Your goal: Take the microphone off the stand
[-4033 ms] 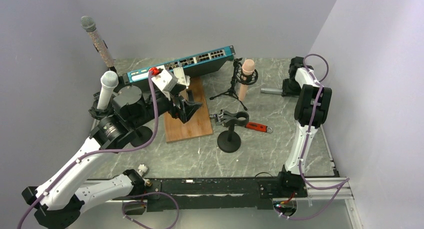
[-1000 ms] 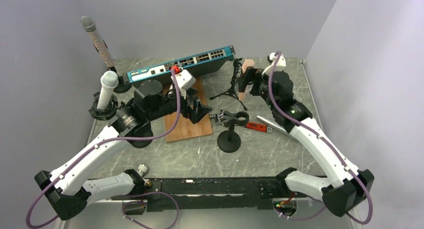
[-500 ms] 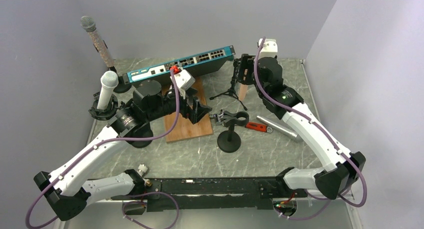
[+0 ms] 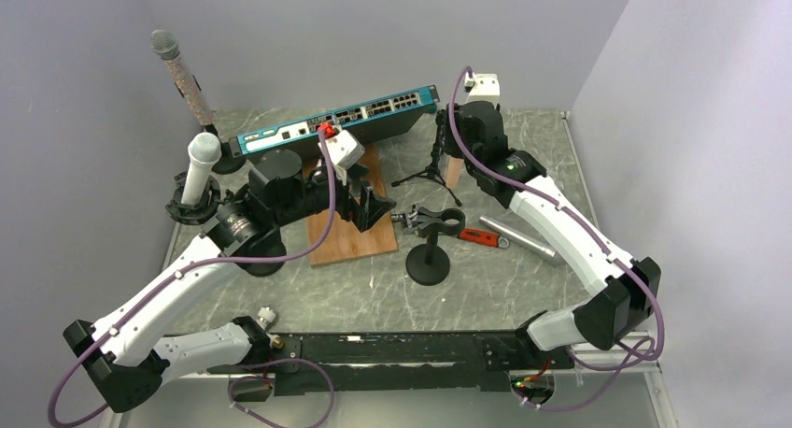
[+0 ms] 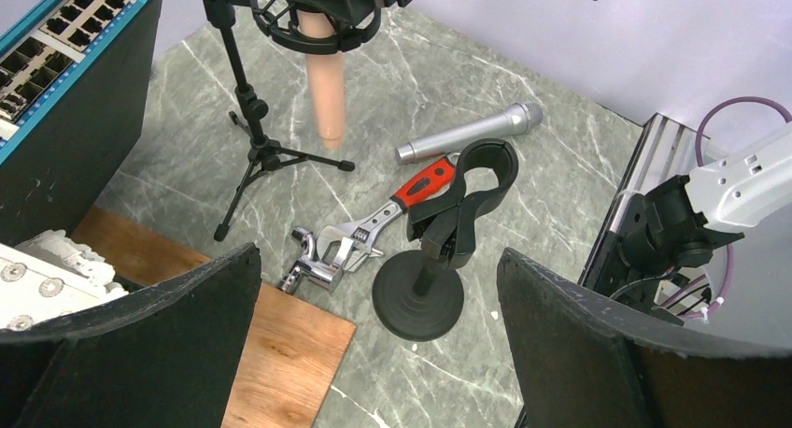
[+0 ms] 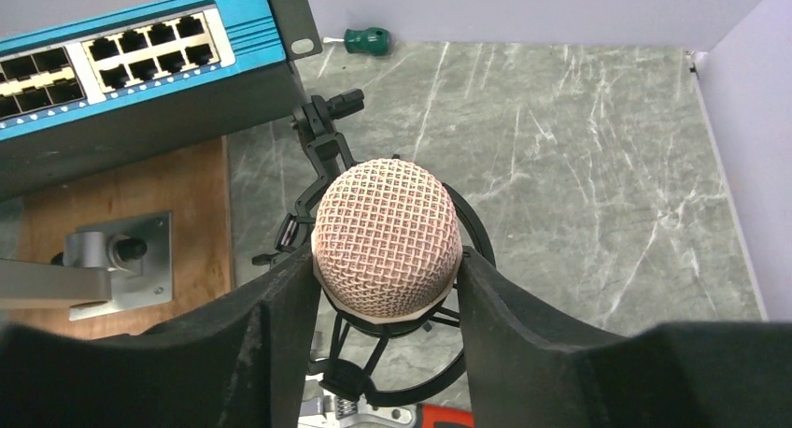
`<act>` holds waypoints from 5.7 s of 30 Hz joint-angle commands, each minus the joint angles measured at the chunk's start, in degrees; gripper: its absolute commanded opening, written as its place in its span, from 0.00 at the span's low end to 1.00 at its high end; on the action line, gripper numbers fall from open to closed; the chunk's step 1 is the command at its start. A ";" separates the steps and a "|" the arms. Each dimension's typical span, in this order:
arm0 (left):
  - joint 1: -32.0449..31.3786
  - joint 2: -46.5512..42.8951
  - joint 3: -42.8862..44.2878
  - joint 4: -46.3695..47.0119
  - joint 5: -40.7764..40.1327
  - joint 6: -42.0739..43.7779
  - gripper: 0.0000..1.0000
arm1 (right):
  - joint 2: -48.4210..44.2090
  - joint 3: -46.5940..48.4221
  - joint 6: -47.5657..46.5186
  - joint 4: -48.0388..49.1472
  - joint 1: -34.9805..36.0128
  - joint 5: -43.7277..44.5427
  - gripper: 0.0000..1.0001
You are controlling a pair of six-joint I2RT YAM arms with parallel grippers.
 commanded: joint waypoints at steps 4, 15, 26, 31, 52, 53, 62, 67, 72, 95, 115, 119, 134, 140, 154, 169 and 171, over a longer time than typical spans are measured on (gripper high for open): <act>0.19 0.44 1.03 1.60 0.98 0.10 0.99 | -0.17 3.33 -1.97 1.34 0.26 1.39 0.39; 0.17 0.86 1.12 1.41 1.05 0.07 0.99 | 2.31 21.34 -4.72 -3.84 0.30 -0.16 0.09; 0.18 1.35 1.18 1.35 1.02 -0.10 0.99 | -17.15 2.96 -7.86 23.85 0.21 9.86 0.00; 0.18 1.49 1.10 1.41 1.11 -0.27 0.99 | -27.29 -13.01 -4.10 37.31 0.05 19.02 0.00; 0.17 2.27 1.80 0.57 2.11 -1.25 0.99 | -28.55 -36.10 55.53 8.08 -35.08 4.98 0.00; 0.15 2.28 1.82 0.64 2.17 -1.33 0.99 | -28.10 -37.84 57.33 9.27 -37.29 0.16 0.00; 0.22 2.17 1.98 0.46 2.56 -1.59 0.99 | -22.89 -48.87 67.53 16.19 -48.69 -19.18 0.00; 0.17 2.19 2.06 0.45 2.89 -1.86 0.99 | -19.32 -52.50 69.09 20.55 -53.98 -27.06 0.00; 0.16 2.14 2.06 0.42 2.67 -1.86 0.99 | -13.42 -52.70 67.85 21.08 -57.63 -31.47 0.00; 0.20 3.66 2.06 0.65 3.95 -2.38 1.00 | -0.45 -51.20 63.51 23.80 -60.67 -30.62 0.54; 0.17 2.71 2.26 0.76 4.87 -2.92 1.00 | -8.27 -42.74 53.11 9.88 -60.69 -32.89 1.00; 0.22 1.96 1.79 1.06 3.93 -2.73 0.99 | -14.65 -41.70 50.75 6.08 -60.59 -33.17 1.00; -0.51 1.87 1.60 1.25 4.16 -2.92 0.99 | -17.67 -31.53 26.48 10.60 -33.89 -47.26 1.00; -0.55 2.69 2.30 0.12 3.30 -2.36 0.99 | -21.76 -33.50 26.36 17.45 -30.76 -51.21 1.00; 0.03 1.98 2.34 0.97 6.35 -3.95 0.99 | -13.14 -11.24 16.03 6.72 -24.96 -43.42 1.00; 0.08 2.01 2.24 1.31 6.88 -4.39 0.99 | -25.25 -31.29 22.34 12.50 -19.54 -25.54 1.00; 0.13 2.31 2.41 1.25 7.33 -4.59 0.99 | -26.86 -34.25 24.26 13.31 -20.28 -24.10 1.00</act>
